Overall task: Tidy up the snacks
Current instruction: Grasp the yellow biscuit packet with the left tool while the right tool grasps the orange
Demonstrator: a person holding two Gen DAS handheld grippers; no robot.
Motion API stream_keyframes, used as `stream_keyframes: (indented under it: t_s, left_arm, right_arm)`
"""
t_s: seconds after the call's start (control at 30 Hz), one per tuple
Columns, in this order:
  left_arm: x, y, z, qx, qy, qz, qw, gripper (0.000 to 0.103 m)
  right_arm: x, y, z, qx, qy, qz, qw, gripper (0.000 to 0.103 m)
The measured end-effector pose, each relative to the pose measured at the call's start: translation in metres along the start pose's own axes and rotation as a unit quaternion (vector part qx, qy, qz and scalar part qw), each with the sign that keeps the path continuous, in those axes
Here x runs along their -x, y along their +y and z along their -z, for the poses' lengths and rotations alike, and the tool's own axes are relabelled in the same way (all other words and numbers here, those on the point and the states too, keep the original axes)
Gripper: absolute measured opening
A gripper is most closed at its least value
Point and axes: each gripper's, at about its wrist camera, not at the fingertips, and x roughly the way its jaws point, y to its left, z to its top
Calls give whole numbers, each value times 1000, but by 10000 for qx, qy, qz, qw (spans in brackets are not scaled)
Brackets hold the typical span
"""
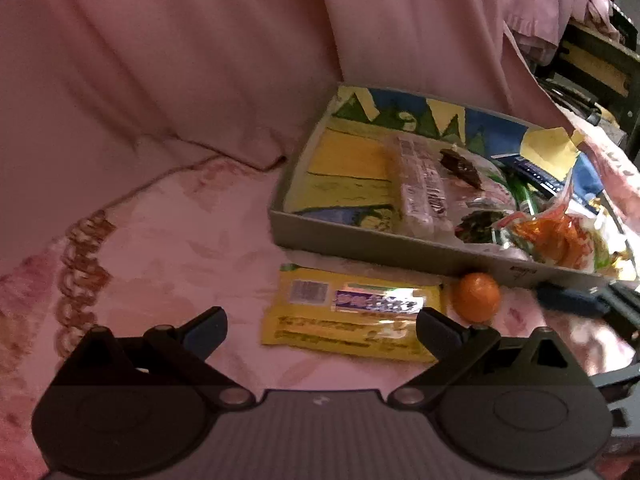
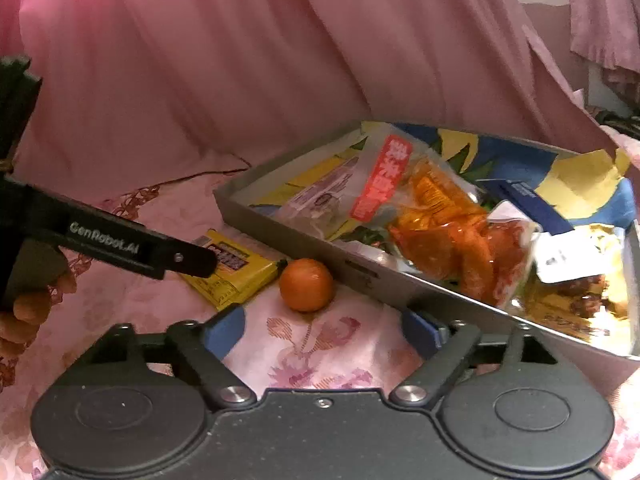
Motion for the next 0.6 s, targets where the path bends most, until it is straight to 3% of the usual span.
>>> stream_keyframes:
  t_s: [0.13, 0.23, 0.3, 0.47, 0.6]
  left_arm:
    - [-9, -6, -7, -193, 113, 110, 9997, 103]
    - [-14, -7, -14, -351, 264, 274, 9987, 103]
    - [-17, -5, -19, -367, 421, 485, 9973, 103]
    - [-25, -7, -26, -465, 672, 670, 9944, 102]
    - [-30, -14, -27, -587, 786, 675, 9929, 103]
  right_arm:
    - [-6, 2, -1, 18, -18, -118, 9999, 79]
    - [-11, 6, -1, 128, -45, -132, 9998, 69]
    - [-13, 8, -1, 217, -89, -121, 9997, 58]
    - [-16, 6, -1, 181, -83, -158, 9997, 50]
    - [-17, 6, -1, 207, -97, -99, 9997, 38]
